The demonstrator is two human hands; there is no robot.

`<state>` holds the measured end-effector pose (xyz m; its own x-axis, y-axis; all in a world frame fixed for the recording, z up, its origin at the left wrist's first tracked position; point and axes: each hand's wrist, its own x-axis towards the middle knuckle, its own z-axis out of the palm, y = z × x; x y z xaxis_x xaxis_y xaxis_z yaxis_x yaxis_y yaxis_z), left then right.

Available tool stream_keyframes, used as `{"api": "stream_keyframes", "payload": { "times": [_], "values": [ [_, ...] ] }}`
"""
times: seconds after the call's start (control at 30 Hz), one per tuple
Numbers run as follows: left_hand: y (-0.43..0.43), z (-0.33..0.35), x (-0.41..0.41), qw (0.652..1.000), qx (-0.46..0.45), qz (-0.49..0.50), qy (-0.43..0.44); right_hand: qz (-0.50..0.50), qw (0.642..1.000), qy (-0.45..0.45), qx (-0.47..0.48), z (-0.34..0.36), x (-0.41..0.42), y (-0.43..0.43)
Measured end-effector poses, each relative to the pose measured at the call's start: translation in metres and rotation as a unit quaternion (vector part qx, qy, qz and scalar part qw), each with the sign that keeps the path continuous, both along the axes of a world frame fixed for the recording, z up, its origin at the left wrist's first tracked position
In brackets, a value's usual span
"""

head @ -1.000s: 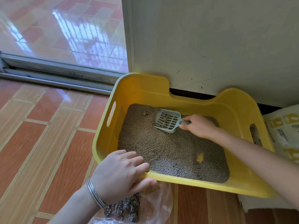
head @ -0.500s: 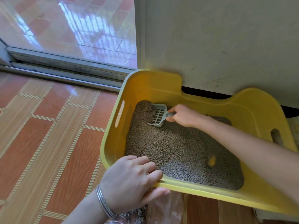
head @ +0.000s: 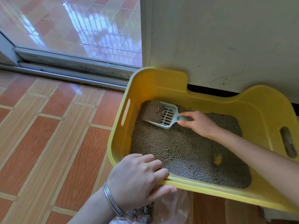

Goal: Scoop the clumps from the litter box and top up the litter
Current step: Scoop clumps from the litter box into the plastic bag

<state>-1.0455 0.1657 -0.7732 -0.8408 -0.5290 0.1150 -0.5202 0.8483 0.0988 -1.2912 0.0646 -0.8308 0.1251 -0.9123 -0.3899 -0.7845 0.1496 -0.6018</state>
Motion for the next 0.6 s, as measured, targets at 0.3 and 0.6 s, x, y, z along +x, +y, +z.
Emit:
{"api": "stream_keyframes", "payload": {
  "times": [0.3,0.6],
  "values": [
    [0.001,0.003,-0.001,1.0,0.0,0.001,-0.009,0.027,1.0,-0.002,-0.012,0.018,-0.016,0.02],
    [0.002,0.004,-0.002,1.0,-0.016,0.01,-0.006,0.111,0.988,0.109,0.0,0.022,-0.011,0.027]
  ]
}}
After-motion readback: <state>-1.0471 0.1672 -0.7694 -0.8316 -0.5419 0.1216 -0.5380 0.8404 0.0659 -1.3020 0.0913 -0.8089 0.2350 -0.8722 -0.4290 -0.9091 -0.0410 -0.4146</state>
